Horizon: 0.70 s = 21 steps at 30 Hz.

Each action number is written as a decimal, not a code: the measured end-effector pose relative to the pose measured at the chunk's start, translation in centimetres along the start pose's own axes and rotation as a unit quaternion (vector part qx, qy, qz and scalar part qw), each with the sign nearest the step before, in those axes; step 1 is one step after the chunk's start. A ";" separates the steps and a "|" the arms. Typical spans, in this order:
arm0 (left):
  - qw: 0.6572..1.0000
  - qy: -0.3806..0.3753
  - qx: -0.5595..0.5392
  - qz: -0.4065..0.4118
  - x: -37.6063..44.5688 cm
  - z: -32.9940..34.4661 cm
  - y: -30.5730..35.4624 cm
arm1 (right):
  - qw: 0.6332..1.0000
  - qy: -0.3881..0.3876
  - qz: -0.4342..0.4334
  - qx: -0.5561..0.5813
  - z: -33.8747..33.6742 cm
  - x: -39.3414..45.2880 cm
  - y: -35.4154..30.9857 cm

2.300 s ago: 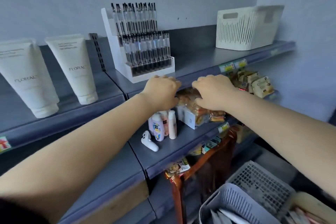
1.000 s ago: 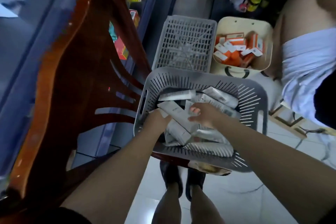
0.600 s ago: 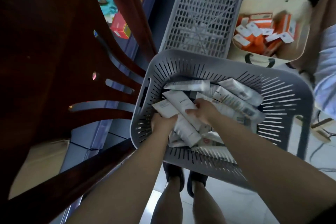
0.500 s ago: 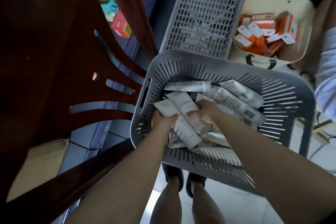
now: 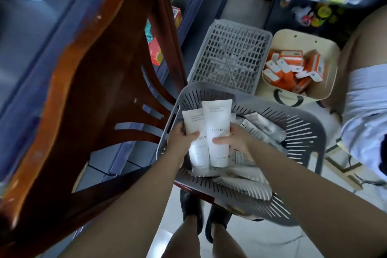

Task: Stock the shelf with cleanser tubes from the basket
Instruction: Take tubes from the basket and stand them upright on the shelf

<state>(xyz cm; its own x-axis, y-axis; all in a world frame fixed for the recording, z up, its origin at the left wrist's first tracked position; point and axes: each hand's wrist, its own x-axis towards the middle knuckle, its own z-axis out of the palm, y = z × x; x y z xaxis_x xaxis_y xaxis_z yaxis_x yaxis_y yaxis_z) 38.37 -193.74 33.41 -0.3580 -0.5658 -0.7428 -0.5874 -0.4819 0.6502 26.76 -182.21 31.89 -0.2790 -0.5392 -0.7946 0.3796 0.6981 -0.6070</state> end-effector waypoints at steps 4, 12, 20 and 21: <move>0.998 -0.012 -0.033 0.058 -4.2 -0.9 4.7 | 0.995 0.027 -0.062 0.074 -0.8 -4.7 -3.3; 0.977 -0.082 -0.072 0.185 -14.6 -2.7 13.5 | 0.960 0.104 -0.232 0.115 -1.0 -16.5 -11.7; 0.916 -0.099 -0.078 0.381 -26.3 -8.3 23.1 | 0.892 0.094 -0.432 0.089 1.7 -29.3 -23.6; 0.906 -0.092 -0.070 0.408 -27.8 -9.2 24.1 | 0.880 0.093 -0.458 0.083 2.7 -30.7 -24.9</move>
<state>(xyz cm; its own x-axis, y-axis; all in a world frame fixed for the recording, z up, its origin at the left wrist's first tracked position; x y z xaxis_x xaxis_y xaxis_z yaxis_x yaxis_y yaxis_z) 40.84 -195.76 71.19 -0.7541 -0.6567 -0.0118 0.0204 -0.0413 0.9989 28.24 -184.27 71.43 -0.6684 -0.7432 0.0300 0.0398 -0.0760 -0.9963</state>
